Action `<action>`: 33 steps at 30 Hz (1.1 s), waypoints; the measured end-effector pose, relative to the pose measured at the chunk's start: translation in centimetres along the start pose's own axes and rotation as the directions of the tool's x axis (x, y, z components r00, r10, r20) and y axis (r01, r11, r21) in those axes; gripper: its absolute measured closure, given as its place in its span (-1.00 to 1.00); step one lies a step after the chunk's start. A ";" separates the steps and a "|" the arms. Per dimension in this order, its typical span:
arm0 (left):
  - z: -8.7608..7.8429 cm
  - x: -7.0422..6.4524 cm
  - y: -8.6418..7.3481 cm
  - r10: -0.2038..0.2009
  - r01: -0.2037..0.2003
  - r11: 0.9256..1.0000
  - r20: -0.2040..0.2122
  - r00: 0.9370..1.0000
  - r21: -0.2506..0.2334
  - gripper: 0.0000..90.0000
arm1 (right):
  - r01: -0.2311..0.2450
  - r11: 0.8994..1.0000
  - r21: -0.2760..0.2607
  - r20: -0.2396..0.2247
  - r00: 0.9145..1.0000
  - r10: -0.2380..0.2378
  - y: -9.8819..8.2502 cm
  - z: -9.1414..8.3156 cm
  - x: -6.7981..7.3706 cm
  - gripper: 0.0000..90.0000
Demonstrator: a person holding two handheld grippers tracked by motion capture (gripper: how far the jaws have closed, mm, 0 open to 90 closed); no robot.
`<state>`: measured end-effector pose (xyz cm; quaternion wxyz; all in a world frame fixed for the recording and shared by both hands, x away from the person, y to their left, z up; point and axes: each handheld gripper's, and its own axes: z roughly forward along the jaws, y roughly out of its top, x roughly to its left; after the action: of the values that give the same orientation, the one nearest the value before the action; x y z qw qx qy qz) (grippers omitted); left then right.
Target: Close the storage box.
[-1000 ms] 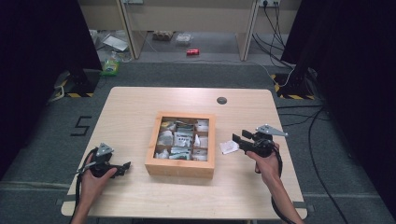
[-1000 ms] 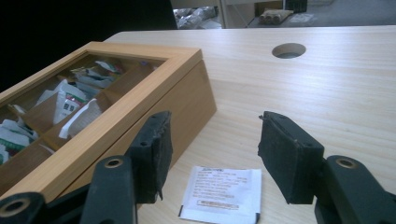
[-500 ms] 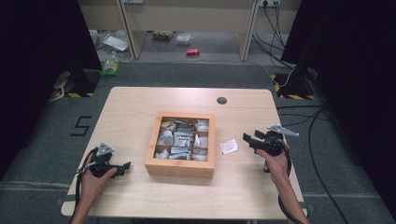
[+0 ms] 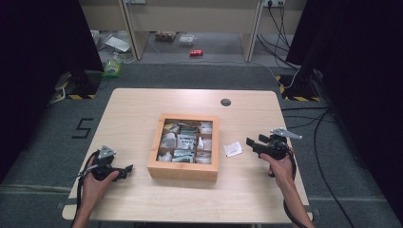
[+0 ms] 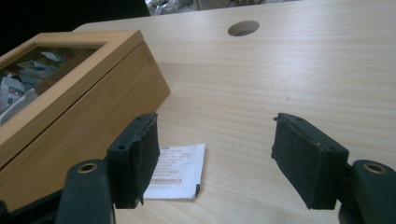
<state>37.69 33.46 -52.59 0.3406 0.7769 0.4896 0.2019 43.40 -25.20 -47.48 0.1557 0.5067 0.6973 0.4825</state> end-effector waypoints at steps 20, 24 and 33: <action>0.0 0.0 0.0 0.000 0.000 1.000 0.000 1.000 0.000 -1.00 | 0.050 0.996 0.071 0.010 0.999 -0.051 -3.0 -1.5 2.0 -0.57; 0.0 0.0 0.0 0.000 0.000 1.000 0.000 1.000 0.000 -1.00 | 0.074 0.994 0.078 0.014 0.997 -0.075 -3.4 -1.8 2.5 -0.57; 0.0 0.0 0.0 0.000 0.000 1.000 0.000 1.000 0.000 -1.00 | 0.109 0.989 0.101 0.016 0.994 -0.111 -4.5 -2.4 3.6 -0.57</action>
<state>37.69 33.46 -52.59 0.3406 0.7769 0.4896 0.2019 37.63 -23.48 -49.09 0.1640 0.4798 0.7458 0.4321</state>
